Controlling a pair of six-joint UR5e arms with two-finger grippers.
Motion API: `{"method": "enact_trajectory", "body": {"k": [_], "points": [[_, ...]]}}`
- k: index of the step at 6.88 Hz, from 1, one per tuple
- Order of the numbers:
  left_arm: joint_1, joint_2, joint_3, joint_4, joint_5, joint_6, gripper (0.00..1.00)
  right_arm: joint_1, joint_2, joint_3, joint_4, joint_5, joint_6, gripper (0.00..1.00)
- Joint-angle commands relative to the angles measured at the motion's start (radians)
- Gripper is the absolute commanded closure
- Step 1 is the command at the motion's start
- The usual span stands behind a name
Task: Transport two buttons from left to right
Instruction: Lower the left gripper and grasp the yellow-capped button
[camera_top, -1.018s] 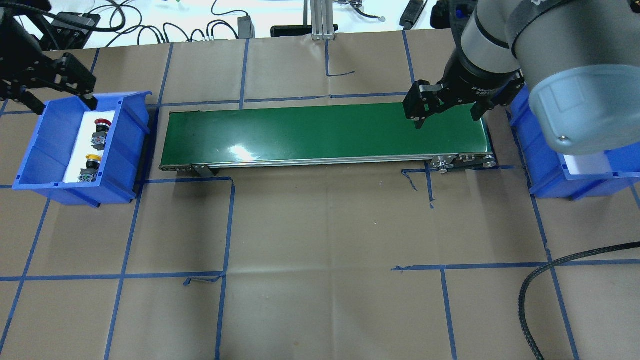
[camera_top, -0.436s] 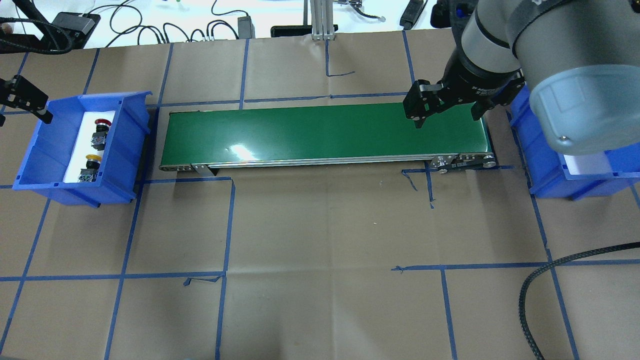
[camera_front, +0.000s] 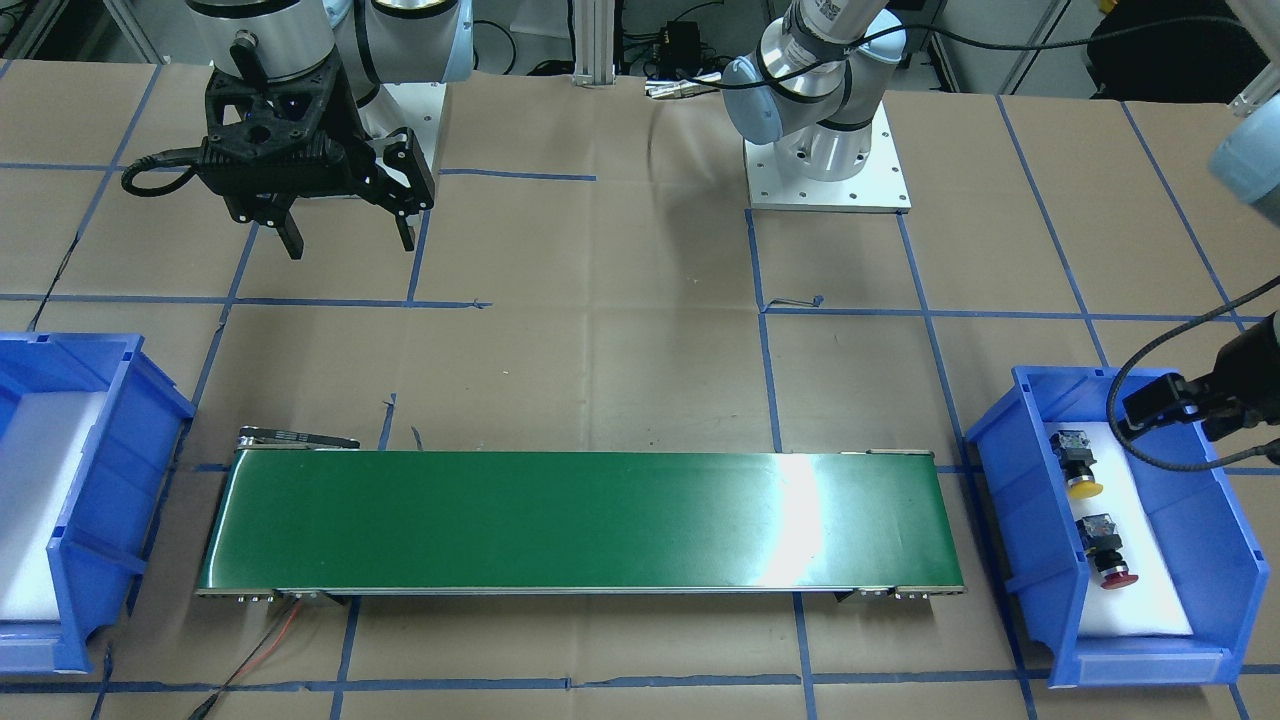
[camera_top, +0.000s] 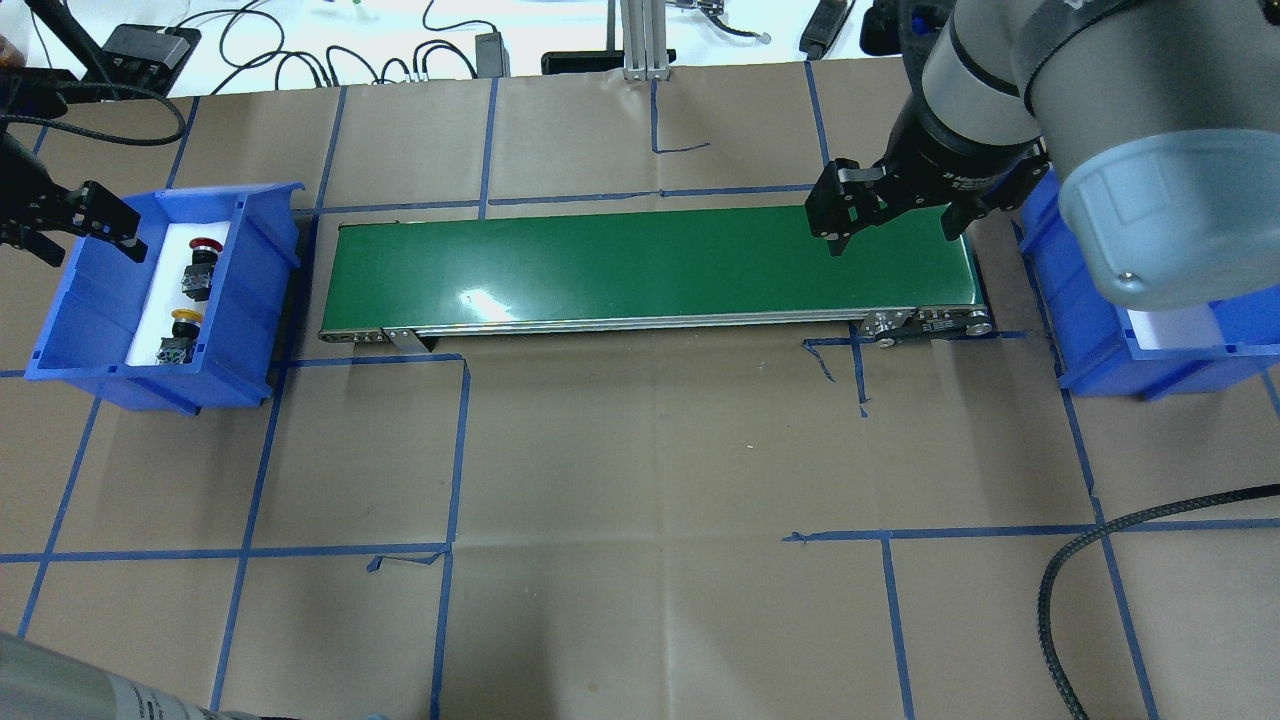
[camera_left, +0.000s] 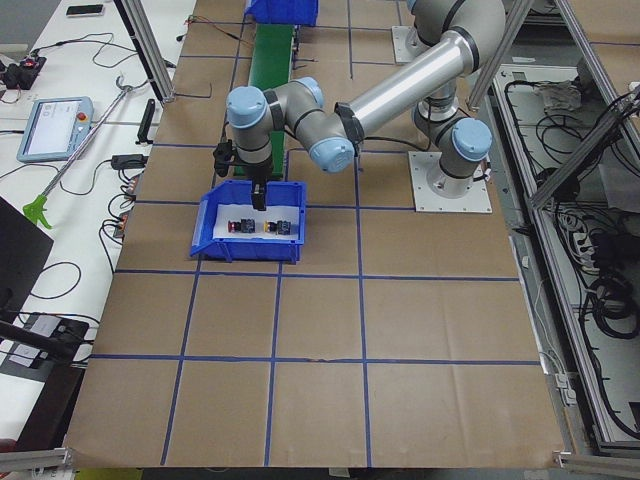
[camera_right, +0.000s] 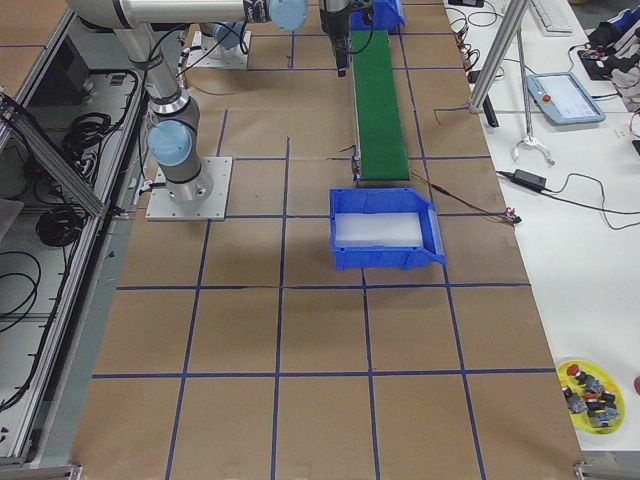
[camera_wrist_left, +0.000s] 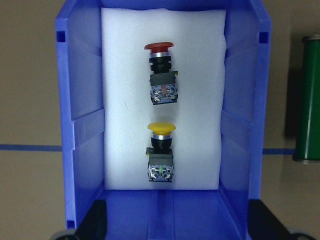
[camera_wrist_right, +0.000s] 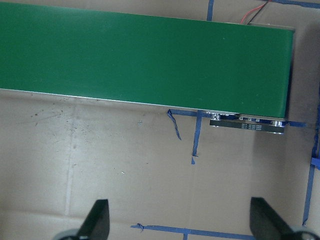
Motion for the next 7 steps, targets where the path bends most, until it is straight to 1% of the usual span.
{"method": "enact_trajectory", "body": {"k": [1,3,4,7], "points": [[0.024,-0.043,-0.088,0.144,-0.013,0.012,0.0,0.0,0.0,0.0,0.0,0.001,0.0,0.0],[0.025,-0.06,-0.197,0.295,-0.013,0.012,0.0,0.0,0.0,0.0,0.0,-0.001,0.0,0.0],[0.026,-0.06,-0.242,0.336,-0.011,0.012,0.0,0.0,0.0,0.0,0.0,-0.001,0.0,0.0],[0.028,-0.099,-0.256,0.348,-0.002,0.015,0.01,0.0,0.0,0.0,0.0,0.001,0.0,0.0]]}}
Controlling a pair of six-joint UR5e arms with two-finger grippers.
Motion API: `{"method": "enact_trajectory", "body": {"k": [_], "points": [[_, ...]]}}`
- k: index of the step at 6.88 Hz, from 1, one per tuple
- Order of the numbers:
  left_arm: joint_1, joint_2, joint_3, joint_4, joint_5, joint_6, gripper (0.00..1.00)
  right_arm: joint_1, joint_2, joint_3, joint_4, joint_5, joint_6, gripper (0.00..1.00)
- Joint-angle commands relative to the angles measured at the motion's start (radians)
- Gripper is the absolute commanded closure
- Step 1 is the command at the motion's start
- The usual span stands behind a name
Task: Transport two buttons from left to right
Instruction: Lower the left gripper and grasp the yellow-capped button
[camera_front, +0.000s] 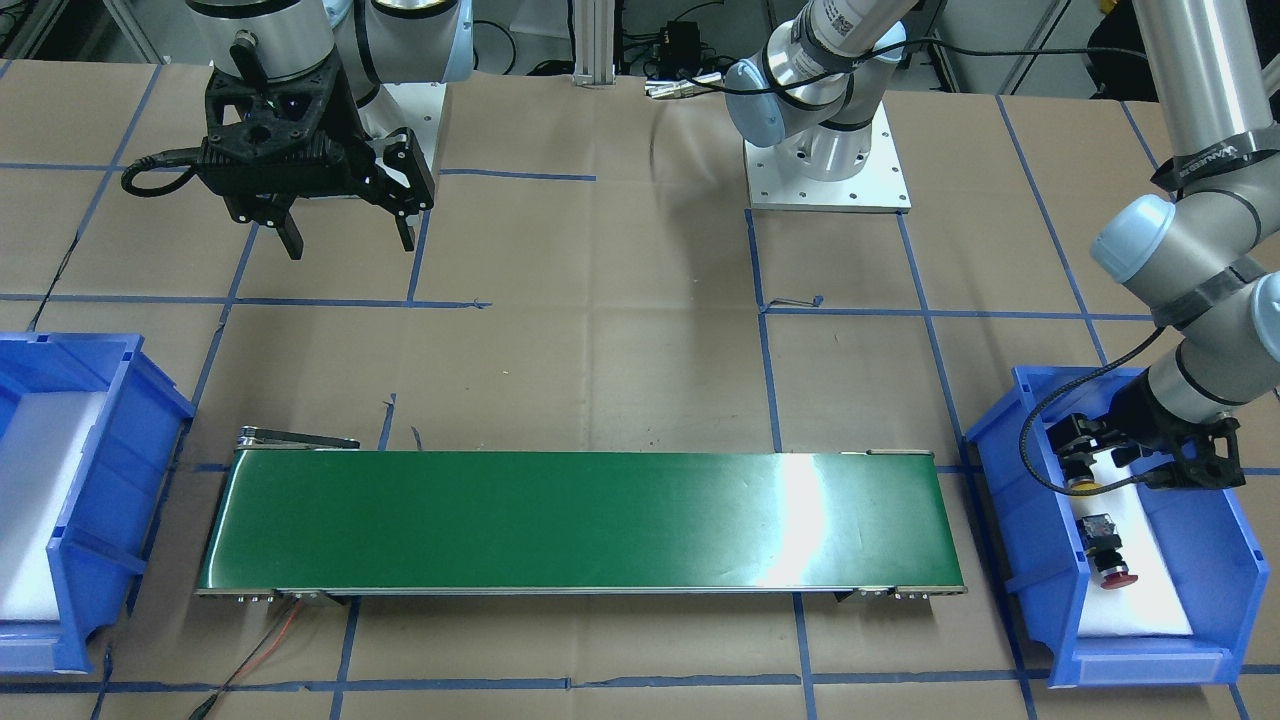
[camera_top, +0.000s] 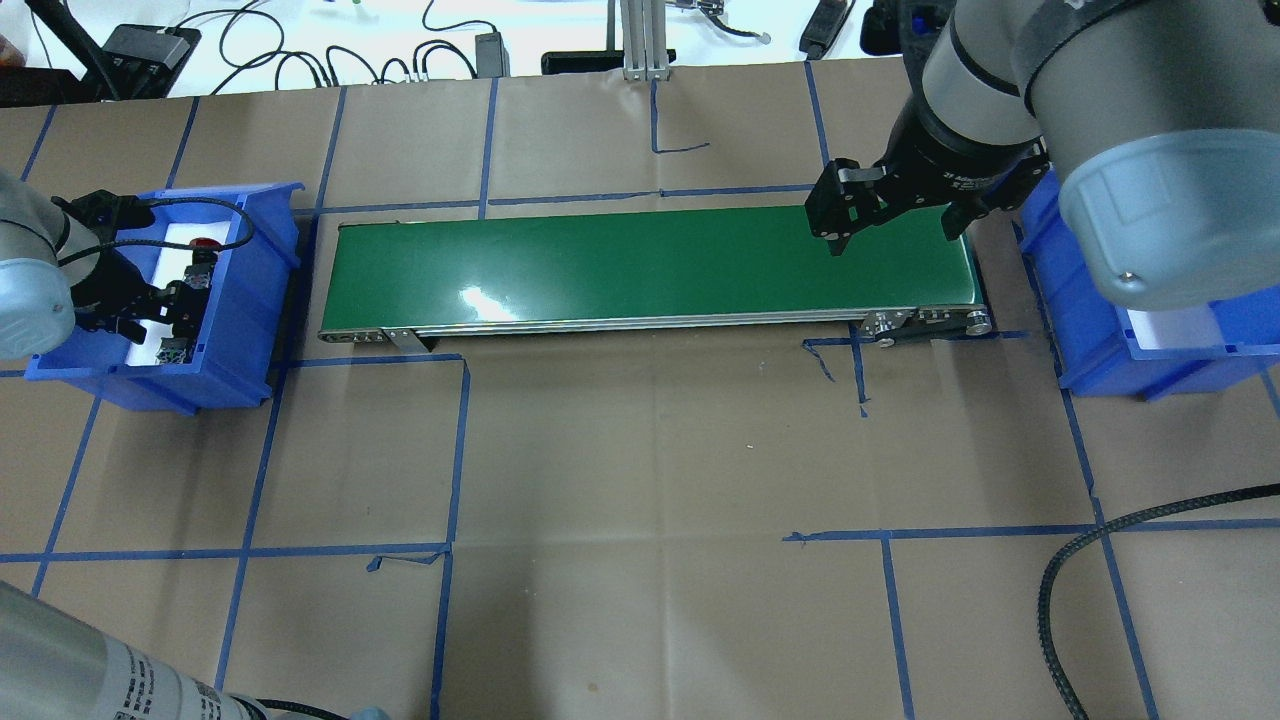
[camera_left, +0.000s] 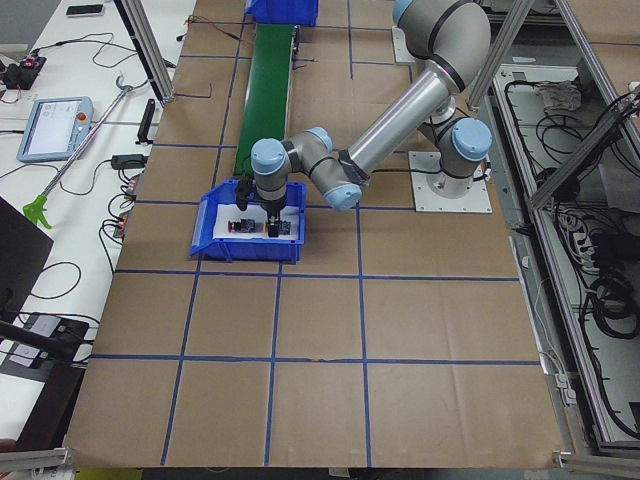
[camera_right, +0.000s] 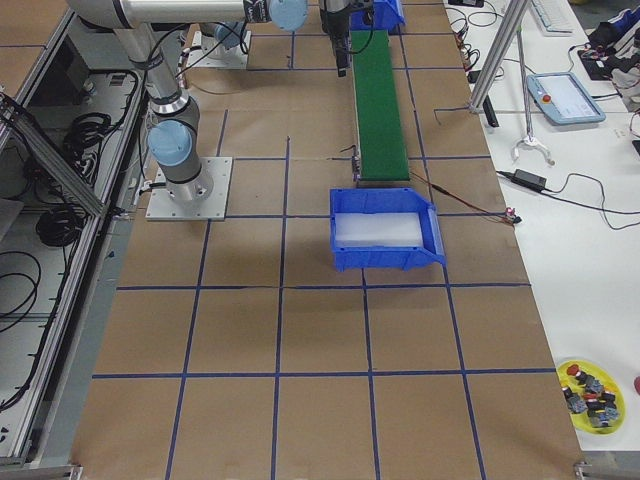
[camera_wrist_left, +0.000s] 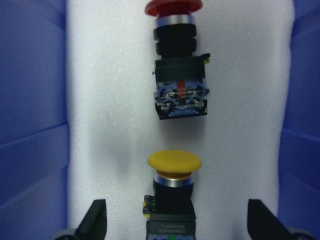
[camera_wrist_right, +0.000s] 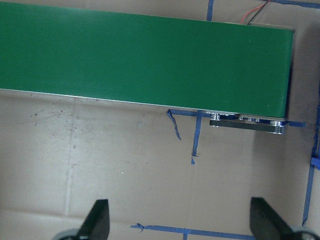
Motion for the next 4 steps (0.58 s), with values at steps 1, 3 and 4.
{"method": "enact_trajectory", "body": {"k": [1,3,4], "points": [[-0.003,-0.016,0.005,0.007,0.007,0.0,0.18,0.0,0.0,0.0,0.0,0.0,0.0,0.0],[-0.003,-0.014,0.018,0.0,0.012,-0.006,0.66,0.0,0.0,0.0,0.0,0.0,0.0,0.0],[-0.001,-0.008,0.012,-0.011,0.009,-0.009,0.85,0.0,0.0,0.0,0.0,0.0,0.0,0.0]]}}
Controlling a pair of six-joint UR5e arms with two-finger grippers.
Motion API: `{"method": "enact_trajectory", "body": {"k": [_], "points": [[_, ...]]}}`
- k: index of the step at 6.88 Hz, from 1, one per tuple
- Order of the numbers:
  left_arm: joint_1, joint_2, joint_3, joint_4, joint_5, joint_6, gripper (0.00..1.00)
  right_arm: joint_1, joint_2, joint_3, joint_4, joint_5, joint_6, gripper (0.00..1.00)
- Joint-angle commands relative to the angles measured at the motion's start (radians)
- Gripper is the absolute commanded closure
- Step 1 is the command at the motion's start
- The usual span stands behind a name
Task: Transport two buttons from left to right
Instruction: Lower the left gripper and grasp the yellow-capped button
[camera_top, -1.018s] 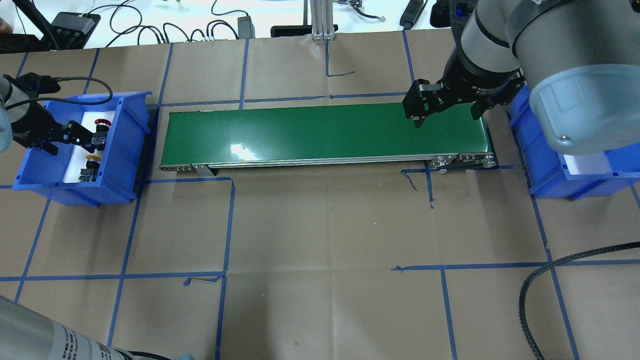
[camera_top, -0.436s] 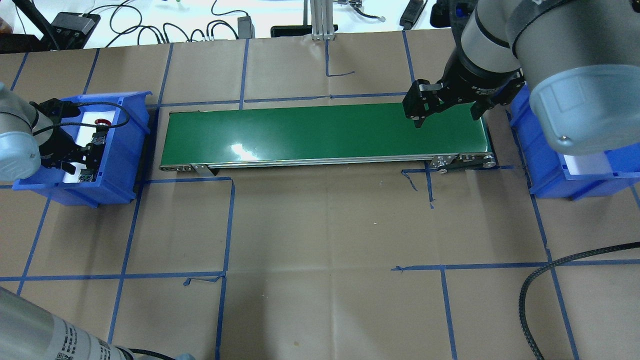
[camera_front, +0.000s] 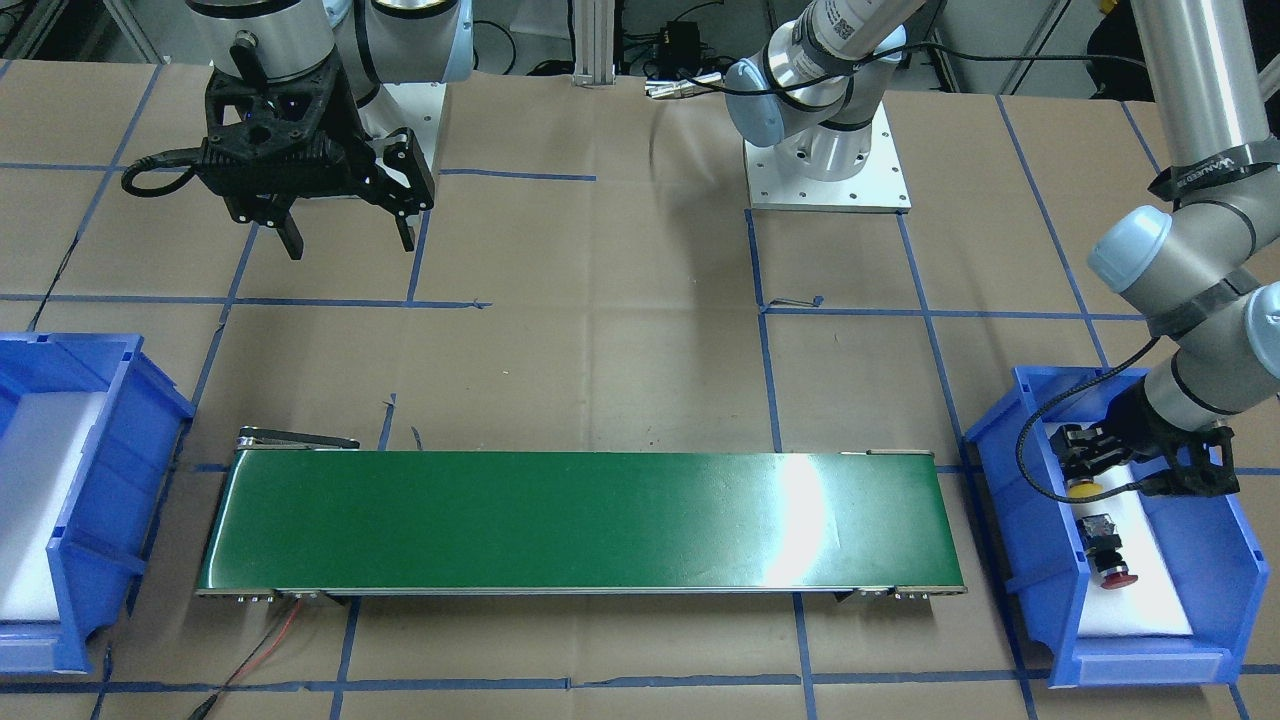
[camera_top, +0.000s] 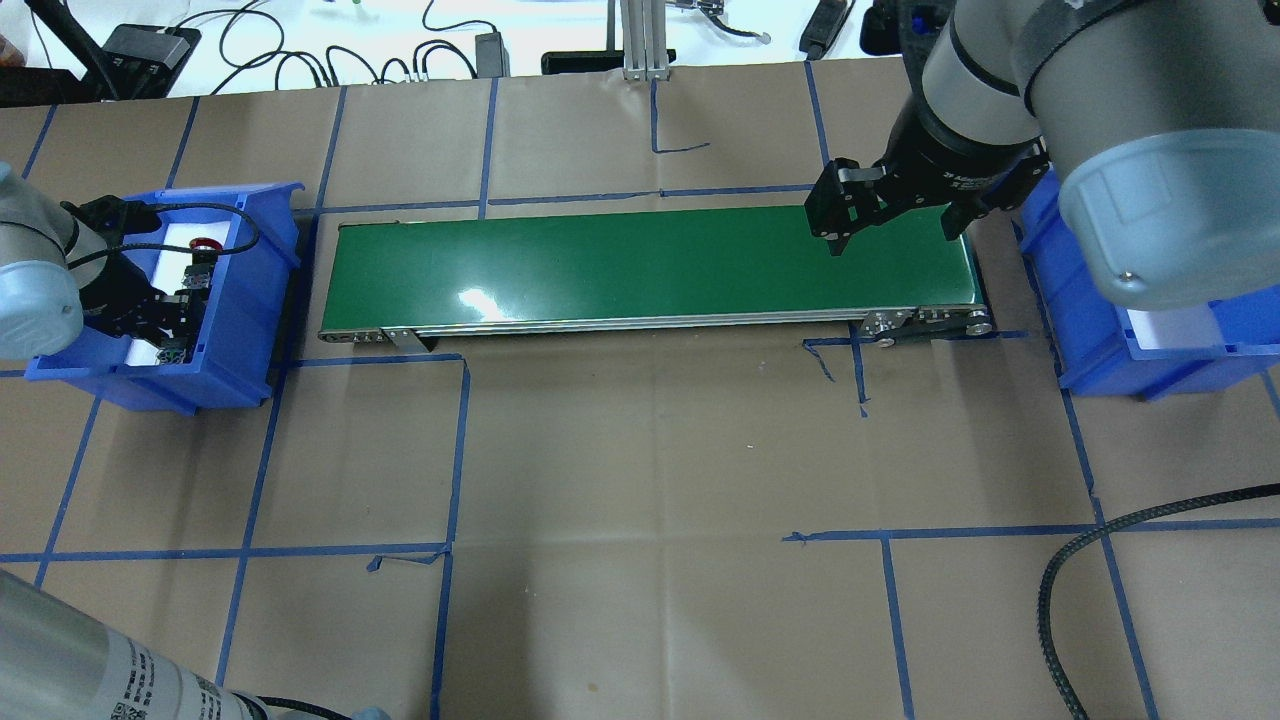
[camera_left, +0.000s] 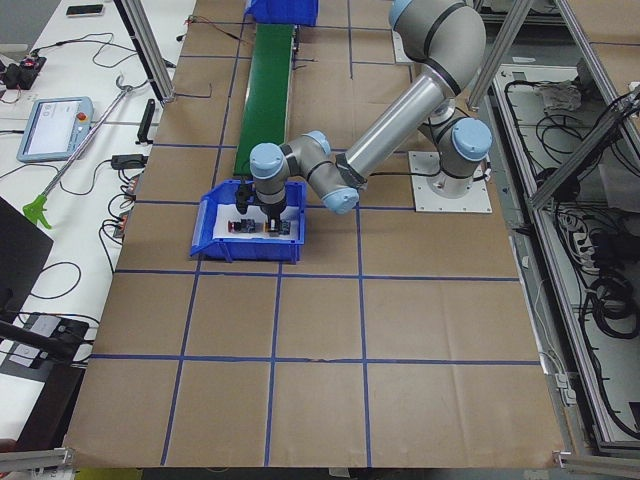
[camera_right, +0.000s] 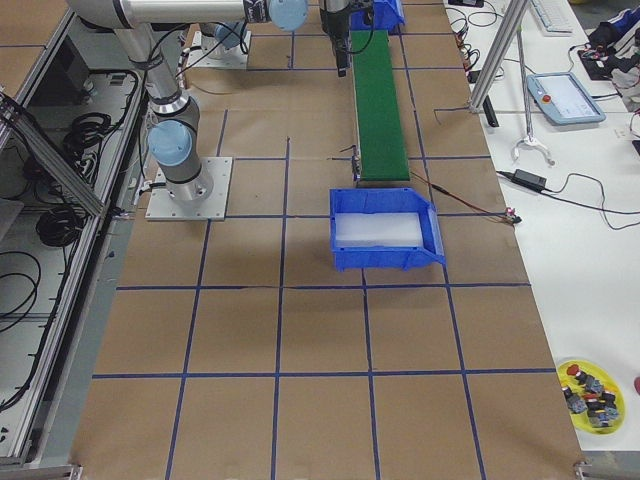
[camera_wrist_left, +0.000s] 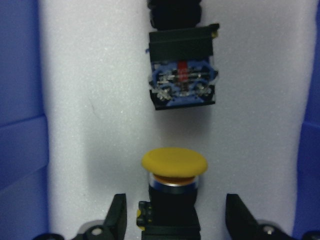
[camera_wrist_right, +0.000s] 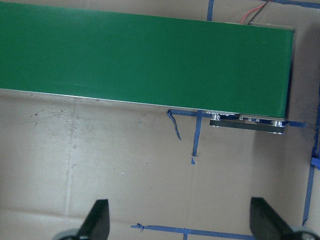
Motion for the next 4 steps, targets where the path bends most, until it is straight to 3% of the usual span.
{"method": "enact_trajectory", "body": {"k": [1,2,4], "points": [[0.001,0.014,0.009,-0.018,-0.001,-0.002,0.94,0.0,0.0,0.0,-0.002,0.001,0.0,0.0],[0.004,0.043,0.035,-0.086,0.002,-0.002,0.94,0.0,0.0,0.0,0.0,0.001,0.0,0.0],[0.009,0.133,0.211,-0.392,0.019,0.003,0.94,0.0,0.0,0.0,0.0,0.0,0.0,0.0]]}}
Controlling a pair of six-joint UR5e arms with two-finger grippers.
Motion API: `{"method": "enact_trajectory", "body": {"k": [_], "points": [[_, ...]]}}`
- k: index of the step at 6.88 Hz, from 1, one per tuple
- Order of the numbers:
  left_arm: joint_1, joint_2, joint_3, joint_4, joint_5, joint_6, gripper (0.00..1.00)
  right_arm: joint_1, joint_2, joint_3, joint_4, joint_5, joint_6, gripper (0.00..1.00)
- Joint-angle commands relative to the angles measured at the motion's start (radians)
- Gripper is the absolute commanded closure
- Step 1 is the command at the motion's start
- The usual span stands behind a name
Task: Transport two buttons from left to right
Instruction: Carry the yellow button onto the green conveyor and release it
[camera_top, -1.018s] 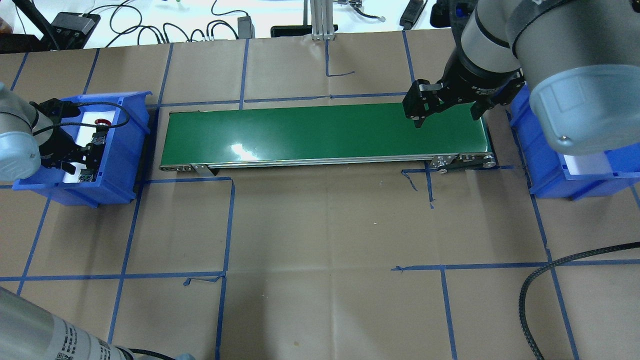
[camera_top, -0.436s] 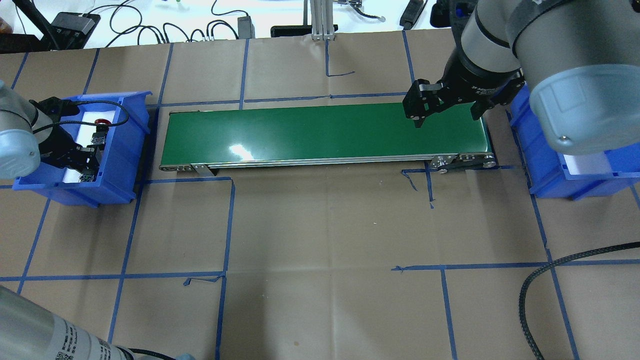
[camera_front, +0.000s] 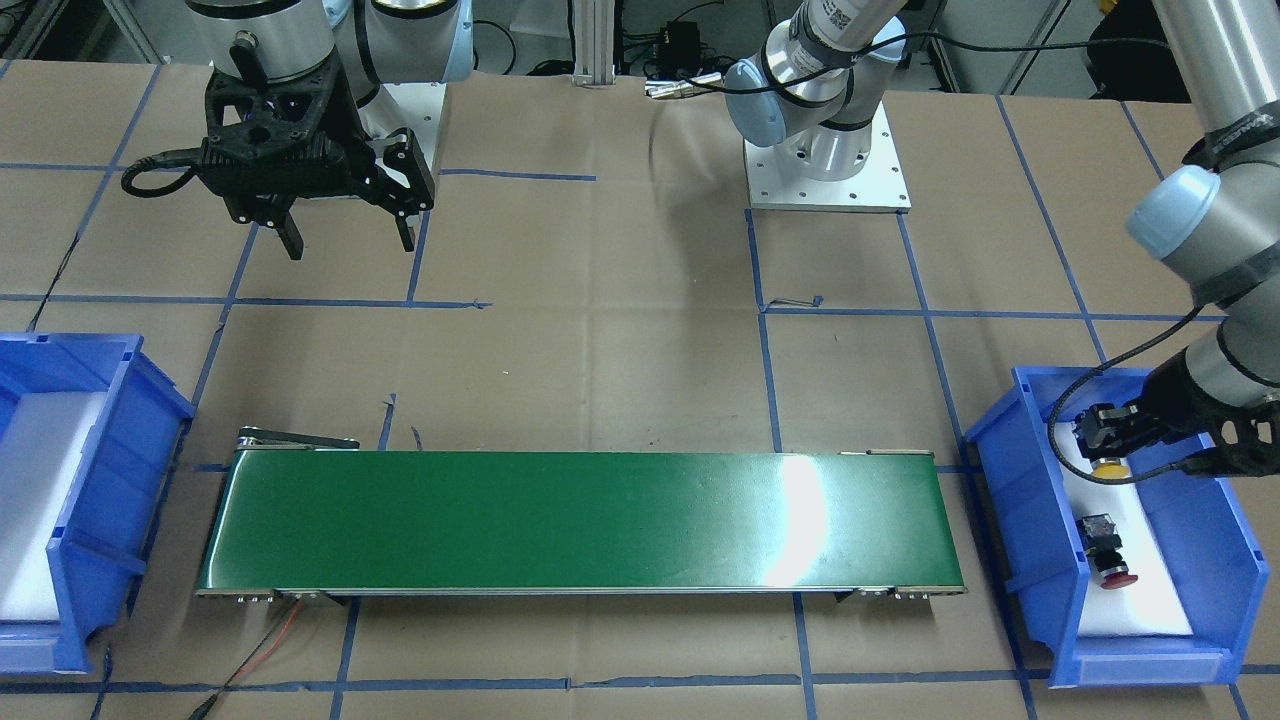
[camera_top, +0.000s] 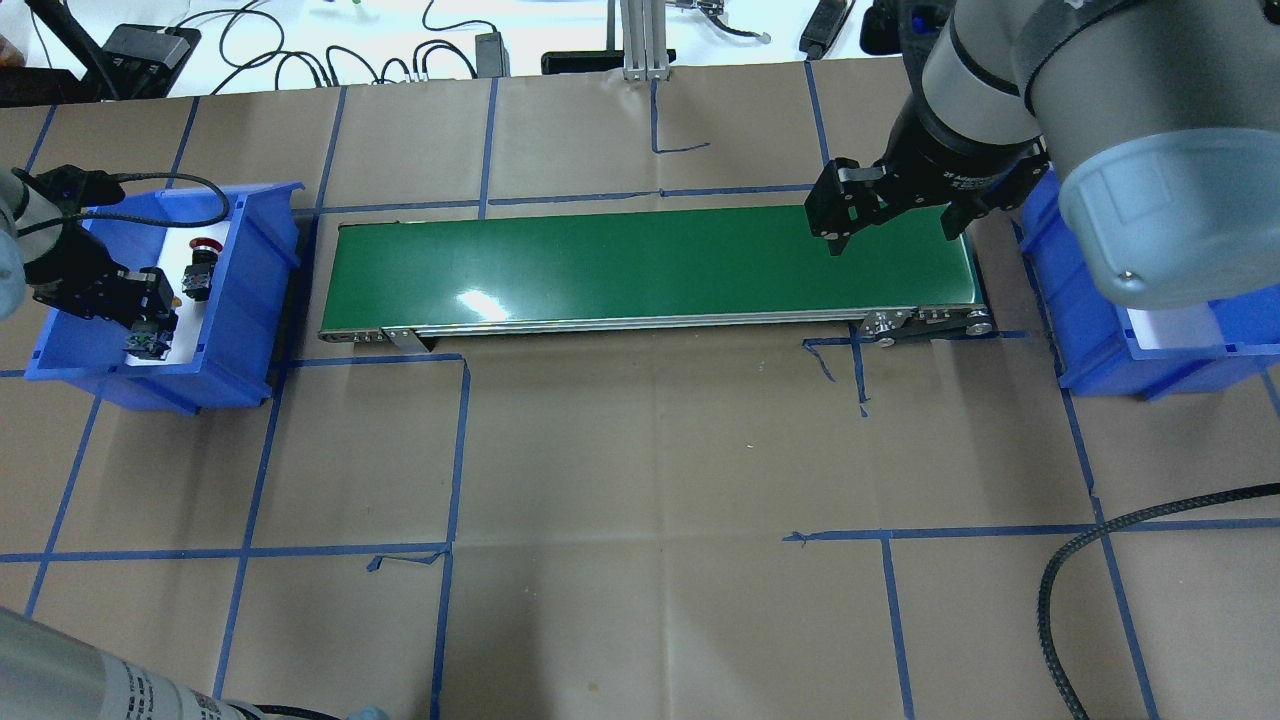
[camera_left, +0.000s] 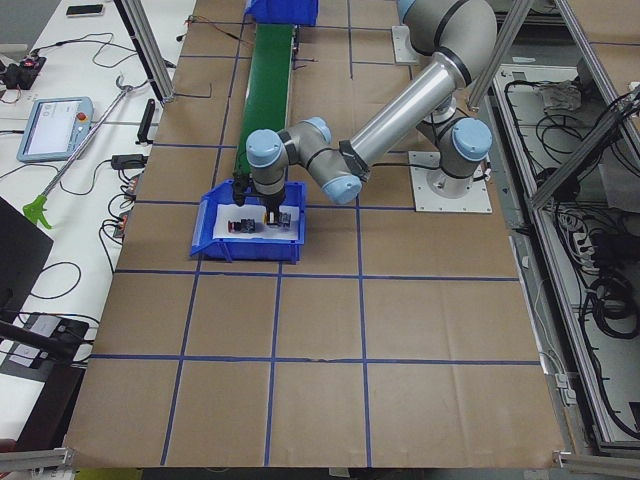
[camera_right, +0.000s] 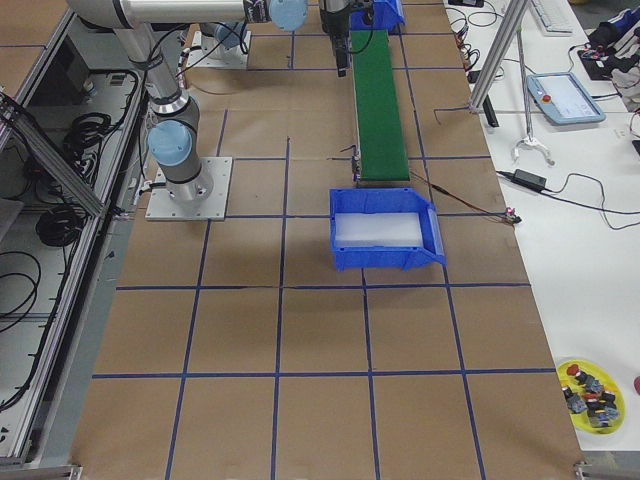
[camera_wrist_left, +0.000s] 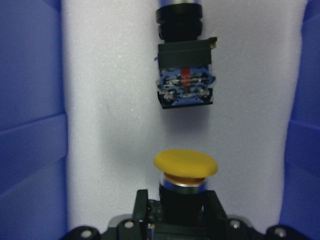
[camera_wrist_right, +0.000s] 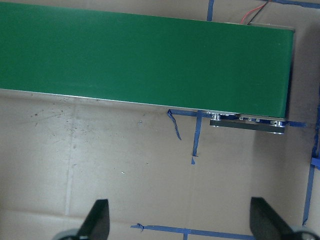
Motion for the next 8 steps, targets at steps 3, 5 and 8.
{"method": "enact_trajectory", "body": {"k": [3,5,8], "points": [[-0.018,0.035,0.307,-0.393,0.041,-0.01,0.94,0.0,0.0,0.0,-0.001,0.001,0.0,0.0],[-0.119,0.03,0.311,-0.388,0.04,-0.117,0.94,0.0,0.0,0.0,-0.001,0.0,0.0,0.0],[-0.355,0.022,0.294,-0.378,0.023,-0.438,0.94,0.0,0.0,0.0,-0.001,0.001,0.0,0.0]]}}
